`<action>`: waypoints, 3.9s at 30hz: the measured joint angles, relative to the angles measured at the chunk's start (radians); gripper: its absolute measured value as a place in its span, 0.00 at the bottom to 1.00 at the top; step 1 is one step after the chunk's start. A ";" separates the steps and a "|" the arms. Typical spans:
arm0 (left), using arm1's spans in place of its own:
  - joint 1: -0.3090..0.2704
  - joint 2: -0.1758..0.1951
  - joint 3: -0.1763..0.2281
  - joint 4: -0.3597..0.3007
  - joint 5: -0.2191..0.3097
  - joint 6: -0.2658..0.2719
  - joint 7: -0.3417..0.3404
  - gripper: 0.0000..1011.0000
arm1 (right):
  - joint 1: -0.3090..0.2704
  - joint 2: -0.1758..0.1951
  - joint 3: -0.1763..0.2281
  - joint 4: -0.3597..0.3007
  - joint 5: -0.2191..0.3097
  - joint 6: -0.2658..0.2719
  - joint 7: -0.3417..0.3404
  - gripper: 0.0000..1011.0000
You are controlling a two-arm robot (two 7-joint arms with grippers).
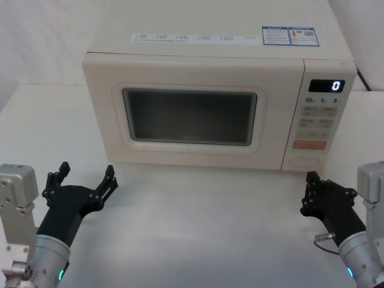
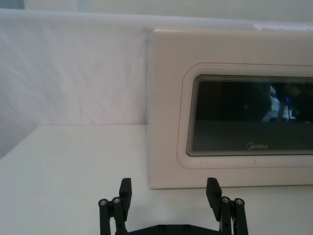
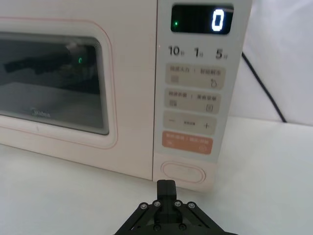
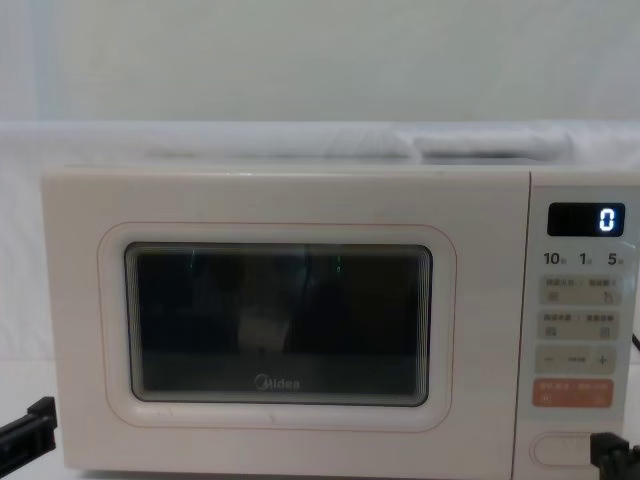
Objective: Press the button to open the microwave door with one hand; close the microwave door with the other hand.
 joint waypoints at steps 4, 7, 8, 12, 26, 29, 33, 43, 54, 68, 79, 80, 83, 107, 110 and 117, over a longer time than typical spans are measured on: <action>0.000 0.000 0.000 0.000 0.000 0.000 0.000 0.99 | 0.022 -0.012 0.009 0.033 0.002 0.013 0.017 0.00; 0.000 0.000 0.000 0.000 0.000 0.000 0.000 0.99 | 0.039 -0.020 0.012 0.058 0.000 0.022 0.030 0.00; 0.000 0.000 0.000 0.000 0.000 0.000 0.000 0.99 | 0.050 -0.024 0.013 0.074 -0.003 0.024 0.037 0.00; 0.000 0.000 0.000 0.000 0.000 0.000 0.000 0.99 | 0.071 -0.035 0.015 0.106 -0.011 0.025 0.048 0.00; 0.000 0.000 0.000 0.000 0.000 0.000 0.000 0.99 | 0.136 -0.069 0.036 0.189 -0.016 0.023 0.061 0.00; 0.000 0.000 0.000 0.000 0.000 0.000 0.000 0.99 | 0.150 -0.077 0.039 0.206 -0.014 0.022 0.062 0.00; 0.000 0.000 0.000 0.000 0.000 0.000 0.000 0.99 | 0.167 -0.084 0.041 0.225 -0.012 0.021 0.063 0.00; 0.000 0.000 0.000 0.000 0.000 0.000 0.000 0.99 | 0.198 -0.102 0.062 0.262 0.020 0.015 0.068 0.00; 0.000 0.000 0.000 0.000 0.000 0.000 0.000 0.99 | 0.221 -0.109 0.072 0.295 0.032 0.012 0.066 0.00; 0.000 0.000 0.000 0.000 0.000 0.000 0.000 0.99 | 0.239 -0.111 0.082 0.326 0.033 0.009 0.057 0.00; 0.000 0.000 0.000 0.000 0.000 0.000 0.000 0.99 | 0.247 -0.115 0.085 0.336 0.033 0.008 0.054 0.00; 0.000 0.000 0.000 0.000 0.000 0.000 0.000 0.99 | 0.249 -0.115 0.085 0.338 0.033 0.007 0.054 0.00; 0.000 0.000 0.000 0.000 0.000 0.000 0.000 0.99 | 0.251 -0.116 0.085 0.341 0.033 0.006 0.054 0.00; 0.000 0.000 0.000 0.000 0.000 0.000 0.000 0.99 | 0.281 -0.122 0.082 0.375 0.023 -0.003 0.050 0.00; 0.000 0.000 0.000 0.000 0.000 0.000 0.000 0.99 | 0.282 -0.123 0.083 0.376 0.023 -0.003 0.050 0.00; 0.000 0.000 0.000 0.000 0.000 0.000 0.000 0.99 | 0.283 -0.122 0.085 0.374 0.023 -0.002 0.053 0.00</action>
